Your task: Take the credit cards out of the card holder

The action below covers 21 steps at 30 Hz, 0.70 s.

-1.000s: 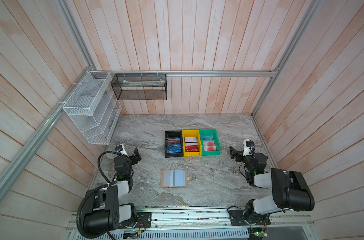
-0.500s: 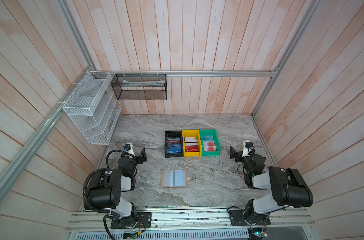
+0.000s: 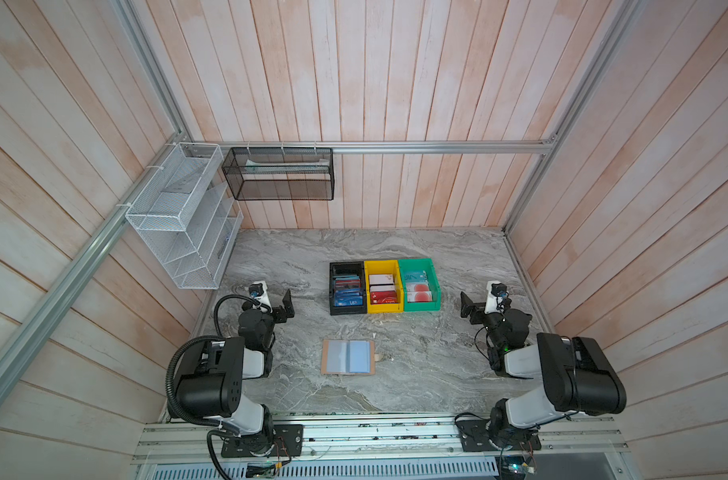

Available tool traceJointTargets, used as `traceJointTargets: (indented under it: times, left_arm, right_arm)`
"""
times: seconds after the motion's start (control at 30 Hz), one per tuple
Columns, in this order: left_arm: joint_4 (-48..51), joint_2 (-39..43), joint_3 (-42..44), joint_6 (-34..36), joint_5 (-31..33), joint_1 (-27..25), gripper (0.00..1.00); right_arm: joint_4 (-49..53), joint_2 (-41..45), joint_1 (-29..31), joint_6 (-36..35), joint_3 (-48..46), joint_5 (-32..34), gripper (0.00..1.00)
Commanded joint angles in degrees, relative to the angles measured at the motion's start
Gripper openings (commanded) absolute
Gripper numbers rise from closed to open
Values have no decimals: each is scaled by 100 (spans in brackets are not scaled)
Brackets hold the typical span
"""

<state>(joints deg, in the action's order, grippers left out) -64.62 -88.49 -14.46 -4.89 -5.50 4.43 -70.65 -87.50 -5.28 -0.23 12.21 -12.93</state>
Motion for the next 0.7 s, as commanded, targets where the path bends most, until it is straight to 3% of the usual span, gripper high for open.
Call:
traceJointTargets:
  times: [0.0, 0.67]
  left_arm:
    - [-17, 42, -120, 172, 117, -38, 100]
    - [19, 42, -145, 190, 172, -73, 100]
  right_arm:
    - [42, 75, 43, -26, 97, 78, 98]
    - [43, 74, 36, -24, 98, 71, 98]
